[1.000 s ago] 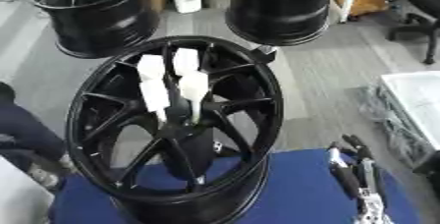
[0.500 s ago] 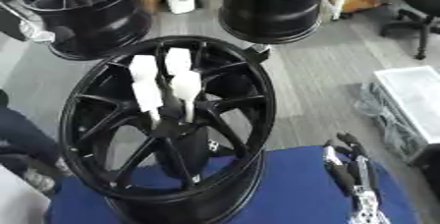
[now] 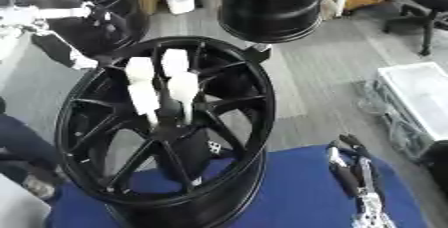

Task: Pull the pin out of the wheel hub.

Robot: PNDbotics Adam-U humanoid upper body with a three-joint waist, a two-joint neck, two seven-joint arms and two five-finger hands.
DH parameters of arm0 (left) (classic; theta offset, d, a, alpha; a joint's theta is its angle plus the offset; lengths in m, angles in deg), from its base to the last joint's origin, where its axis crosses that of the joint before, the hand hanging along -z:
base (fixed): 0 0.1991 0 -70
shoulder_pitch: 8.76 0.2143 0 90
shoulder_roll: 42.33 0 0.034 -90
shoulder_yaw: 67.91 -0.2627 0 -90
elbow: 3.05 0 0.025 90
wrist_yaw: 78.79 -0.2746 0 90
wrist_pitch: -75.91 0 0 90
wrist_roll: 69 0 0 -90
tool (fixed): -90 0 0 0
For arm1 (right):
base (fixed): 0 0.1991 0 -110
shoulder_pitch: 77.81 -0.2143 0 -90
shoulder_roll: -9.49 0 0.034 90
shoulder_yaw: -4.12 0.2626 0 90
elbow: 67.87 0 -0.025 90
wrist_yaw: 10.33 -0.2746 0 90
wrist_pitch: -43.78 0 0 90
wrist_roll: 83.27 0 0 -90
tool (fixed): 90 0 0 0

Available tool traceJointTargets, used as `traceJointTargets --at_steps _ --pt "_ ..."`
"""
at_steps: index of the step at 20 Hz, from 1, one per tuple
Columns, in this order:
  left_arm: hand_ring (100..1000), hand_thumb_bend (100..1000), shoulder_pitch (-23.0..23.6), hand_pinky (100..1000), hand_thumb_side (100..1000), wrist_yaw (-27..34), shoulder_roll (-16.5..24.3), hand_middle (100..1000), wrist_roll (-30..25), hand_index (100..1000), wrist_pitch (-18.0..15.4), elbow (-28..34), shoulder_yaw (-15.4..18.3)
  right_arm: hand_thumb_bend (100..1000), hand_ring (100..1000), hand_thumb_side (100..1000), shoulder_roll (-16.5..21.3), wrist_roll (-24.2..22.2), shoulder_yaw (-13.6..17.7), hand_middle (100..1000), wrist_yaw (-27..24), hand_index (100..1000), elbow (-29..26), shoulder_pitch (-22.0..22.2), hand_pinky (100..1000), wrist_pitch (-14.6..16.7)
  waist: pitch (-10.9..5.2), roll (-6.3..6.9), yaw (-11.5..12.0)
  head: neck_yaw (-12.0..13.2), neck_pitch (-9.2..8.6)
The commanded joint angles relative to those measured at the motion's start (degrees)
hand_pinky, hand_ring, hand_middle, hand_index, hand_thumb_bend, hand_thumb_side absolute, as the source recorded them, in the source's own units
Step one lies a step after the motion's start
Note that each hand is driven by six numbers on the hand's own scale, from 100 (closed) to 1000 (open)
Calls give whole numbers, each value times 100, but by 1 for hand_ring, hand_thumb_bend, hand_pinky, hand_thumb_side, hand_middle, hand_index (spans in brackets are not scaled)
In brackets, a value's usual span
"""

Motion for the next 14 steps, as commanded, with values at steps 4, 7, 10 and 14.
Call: traceJointTargets --at_steps 4,7,10,14 --pt "949 267 -86 757 100 -17 -42 716 -1040 839 -1190 -79 -127 100 846 629 95 -25 3 983 17 868 -51 -67 715 16 -55 -26 -16 9 -8" --pt "946 275 -84 758 100 44 -9 722 -1040 843 -1197 -14 -225 100 847 635 98 -22 2 983 15 868 -48 -65 716 13 -57 -20 -11 23 -8" --pt "941 281 -67 757 100 -12 -11 728 -1040 847 -1199 12 -323 100 847 622 97 -37 -6 983 22 868 -48 -70 715 17 -62 -18 -17 31 -8" --pt "928 283 -43 747 100 -86 -81 712 -1040 838 -1238 -51 -370 100 847 623 94 -42 -8 983 19 868 -43 -75 715 22 -67 -21 -26 45 -8"
